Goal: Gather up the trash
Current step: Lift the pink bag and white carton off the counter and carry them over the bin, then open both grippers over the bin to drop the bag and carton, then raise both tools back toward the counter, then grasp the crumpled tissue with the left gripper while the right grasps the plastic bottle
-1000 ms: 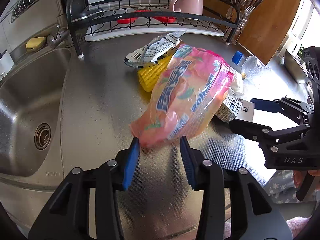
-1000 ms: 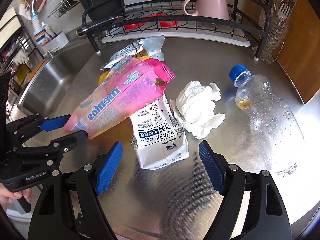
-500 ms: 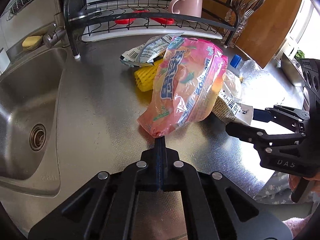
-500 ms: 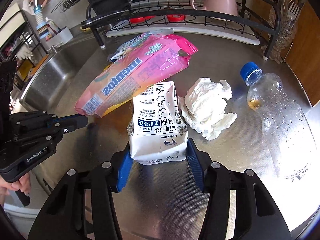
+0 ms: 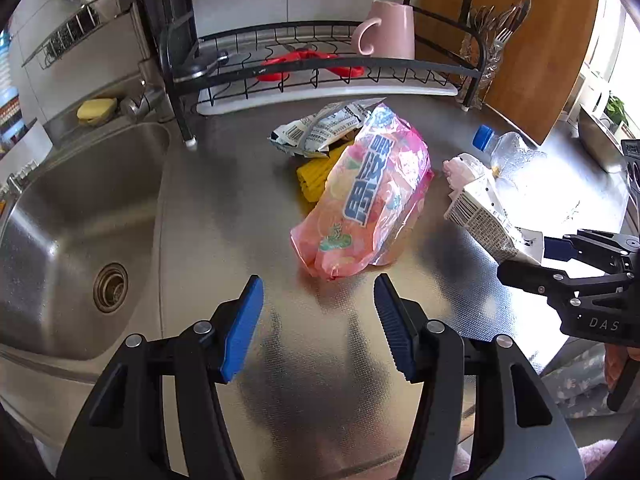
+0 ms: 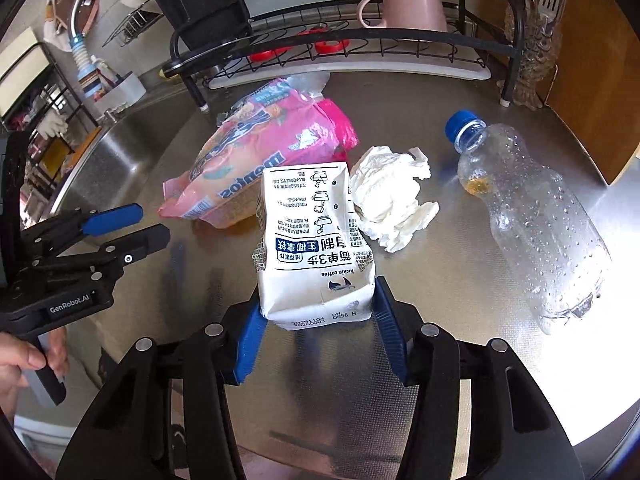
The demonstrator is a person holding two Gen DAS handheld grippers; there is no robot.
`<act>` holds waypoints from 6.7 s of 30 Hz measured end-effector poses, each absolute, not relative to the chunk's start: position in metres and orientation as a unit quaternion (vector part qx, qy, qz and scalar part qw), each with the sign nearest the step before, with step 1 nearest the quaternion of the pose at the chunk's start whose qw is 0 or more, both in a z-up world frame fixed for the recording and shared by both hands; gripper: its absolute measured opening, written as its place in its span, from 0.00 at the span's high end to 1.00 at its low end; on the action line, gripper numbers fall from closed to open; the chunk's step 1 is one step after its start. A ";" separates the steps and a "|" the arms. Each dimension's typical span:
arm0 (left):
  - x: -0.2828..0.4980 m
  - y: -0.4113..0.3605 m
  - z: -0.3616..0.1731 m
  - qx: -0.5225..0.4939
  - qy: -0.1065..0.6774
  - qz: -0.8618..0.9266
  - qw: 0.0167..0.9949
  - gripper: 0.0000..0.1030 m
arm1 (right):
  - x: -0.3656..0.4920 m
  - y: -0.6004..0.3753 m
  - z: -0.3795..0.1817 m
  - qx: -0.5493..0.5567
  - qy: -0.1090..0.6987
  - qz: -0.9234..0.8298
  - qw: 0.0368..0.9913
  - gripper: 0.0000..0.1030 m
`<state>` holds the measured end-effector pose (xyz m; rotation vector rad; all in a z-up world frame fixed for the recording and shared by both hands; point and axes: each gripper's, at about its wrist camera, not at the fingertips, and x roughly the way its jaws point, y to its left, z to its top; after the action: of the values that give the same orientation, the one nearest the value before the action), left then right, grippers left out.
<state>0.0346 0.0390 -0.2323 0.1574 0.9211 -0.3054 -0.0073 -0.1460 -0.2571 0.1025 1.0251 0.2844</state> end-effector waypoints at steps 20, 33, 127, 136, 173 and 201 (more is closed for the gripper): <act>0.071 0.002 -0.253 0.085 0.458 -0.217 0.858 0.83 | -0.026 -0.176 -0.254 0.101 0.486 0.111 0.861 0.50; 0.006 0.000 -0.226 0.049 0.439 -0.193 0.876 0.96 | -0.049 -0.171 -0.245 0.082 0.472 0.166 0.862 0.50; -0.160 -0.016 -0.381 -0.012 0.556 -0.072 0.828 0.08 | -0.157 -0.206 -0.367 0.058 0.565 0.129 0.813 0.03; -0.167 -0.034 -0.296 -0.018 0.516 -0.038 0.856 0.08 | -0.166 -0.235 -0.286 0.022 0.494 0.166 0.853 0.03; 0.069 -0.094 -0.227 -0.005 0.464 -0.136 0.875 0.22 | 0.006 -0.286 -0.220 0.014 0.437 0.122 0.891 0.19; 0.084 -0.100 -0.244 0.003 0.480 -0.168 0.861 0.86 | 0.019 -0.273 -0.234 0.026 0.441 0.154 0.884 0.37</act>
<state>0.0836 -0.0999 -0.2438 0.0059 1.0080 -0.3529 0.0186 -0.2731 -0.2337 0.0543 0.9184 0.3206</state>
